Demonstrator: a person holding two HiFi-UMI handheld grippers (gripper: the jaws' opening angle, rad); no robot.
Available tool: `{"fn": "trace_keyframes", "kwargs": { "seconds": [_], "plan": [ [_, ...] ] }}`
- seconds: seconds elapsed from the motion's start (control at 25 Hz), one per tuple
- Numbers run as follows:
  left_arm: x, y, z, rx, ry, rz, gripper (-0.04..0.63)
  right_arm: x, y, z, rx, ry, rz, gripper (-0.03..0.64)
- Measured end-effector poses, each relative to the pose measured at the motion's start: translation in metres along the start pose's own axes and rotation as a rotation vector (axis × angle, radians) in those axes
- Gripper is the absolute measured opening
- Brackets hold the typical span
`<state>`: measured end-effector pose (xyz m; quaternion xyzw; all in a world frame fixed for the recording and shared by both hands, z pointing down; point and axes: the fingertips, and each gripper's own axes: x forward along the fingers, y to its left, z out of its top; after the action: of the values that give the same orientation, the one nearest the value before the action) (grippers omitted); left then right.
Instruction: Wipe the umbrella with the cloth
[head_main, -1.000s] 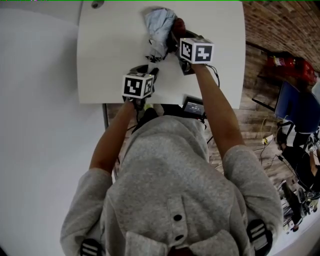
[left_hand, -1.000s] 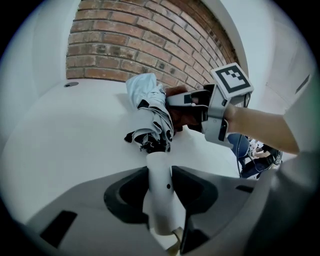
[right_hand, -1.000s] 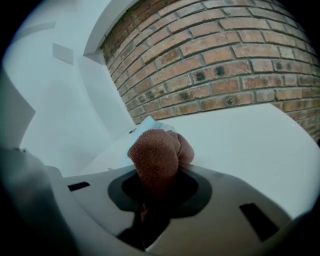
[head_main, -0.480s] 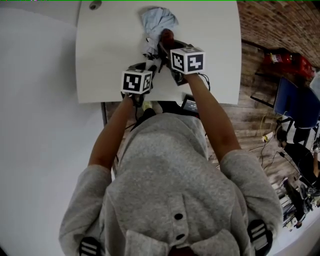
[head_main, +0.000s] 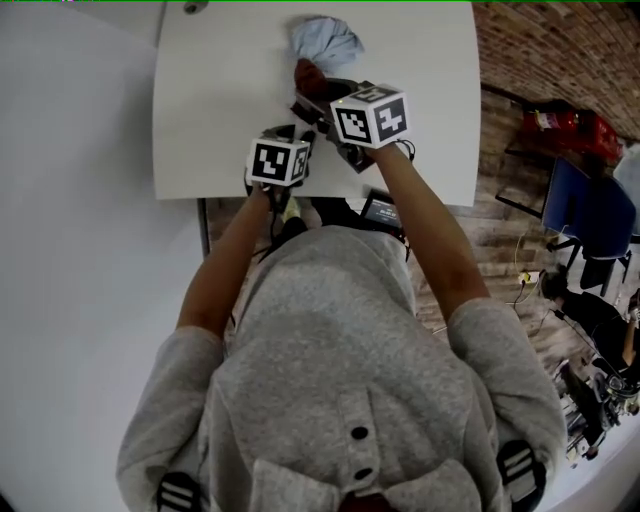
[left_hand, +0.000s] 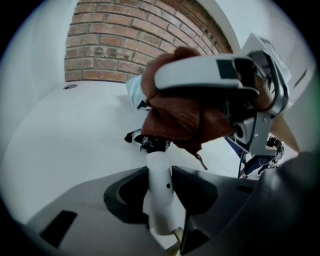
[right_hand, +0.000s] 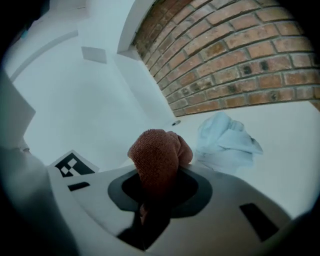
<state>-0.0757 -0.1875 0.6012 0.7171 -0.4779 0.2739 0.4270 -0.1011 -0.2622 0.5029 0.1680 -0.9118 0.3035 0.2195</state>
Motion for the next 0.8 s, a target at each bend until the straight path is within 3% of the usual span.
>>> {"fn": "trace_keyframes", "kwargs": {
  "seconds": [0.28,0.44,0.52,0.64,0.8],
  "plan": [
    [-0.004,-0.011,-0.005,0.084,0.019,0.003,0.155,0.052,0.025,0.011,-0.098,0.136,0.082,0.1],
    [-0.006,-0.02,-0.004,0.09,0.03,0.022,0.153,0.065,0.014,0.002,-0.163,0.285,0.027,0.1],
    [-0.012,-0.02,-0.002,0.097,0.033,0.038,0.153,0.065,0.003,0.008,-0.245,0.337,-0.049,0.1],
    [-0.02,-0.022,-0.007,0.085,0.042,0.033,0.153,0.054,-0.04,0.022,-0.455,0.414,-0.263,0.1],
    [-0.026,-0.021,-0.011,0.073,0.041,0.033,0.153,0.044,-0.07,0.047,-0.543,0.404,-0.366,0.1]
  ]
}}
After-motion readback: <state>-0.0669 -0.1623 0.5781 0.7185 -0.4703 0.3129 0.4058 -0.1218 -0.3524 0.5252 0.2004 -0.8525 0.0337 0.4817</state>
